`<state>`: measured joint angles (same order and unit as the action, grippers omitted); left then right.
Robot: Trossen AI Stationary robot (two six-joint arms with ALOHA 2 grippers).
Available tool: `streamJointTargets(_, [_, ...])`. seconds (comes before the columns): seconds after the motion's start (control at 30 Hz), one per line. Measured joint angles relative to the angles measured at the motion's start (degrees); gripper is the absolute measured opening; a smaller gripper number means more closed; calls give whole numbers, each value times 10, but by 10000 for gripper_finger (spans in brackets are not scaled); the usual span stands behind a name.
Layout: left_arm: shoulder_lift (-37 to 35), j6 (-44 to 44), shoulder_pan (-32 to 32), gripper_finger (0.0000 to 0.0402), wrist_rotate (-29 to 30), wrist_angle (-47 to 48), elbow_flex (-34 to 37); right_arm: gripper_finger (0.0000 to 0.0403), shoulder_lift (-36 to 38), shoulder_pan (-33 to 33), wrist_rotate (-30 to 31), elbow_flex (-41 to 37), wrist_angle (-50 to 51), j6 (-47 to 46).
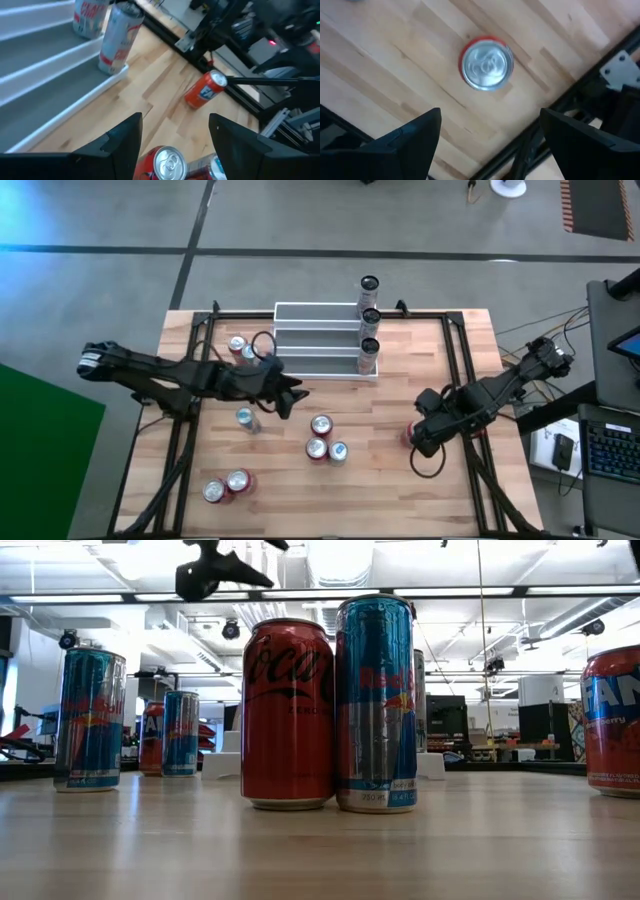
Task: Place canned beverage on shelf
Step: Put the middle right orange soda can on the top tier of the shelf
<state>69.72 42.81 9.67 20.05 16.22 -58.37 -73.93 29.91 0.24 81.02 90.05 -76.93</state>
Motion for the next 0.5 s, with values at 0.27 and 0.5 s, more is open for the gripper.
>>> streamJointTargets(0.27, [-24, -38, 16, 215, 0, 1, 0, 327, 1, 23, -11, 13, -4, -60])
streamJointTargets(0.5, [-13, -43, 30, 215, 0, 14, 0, 327, -6, 19, 48, -7, -45, 29])
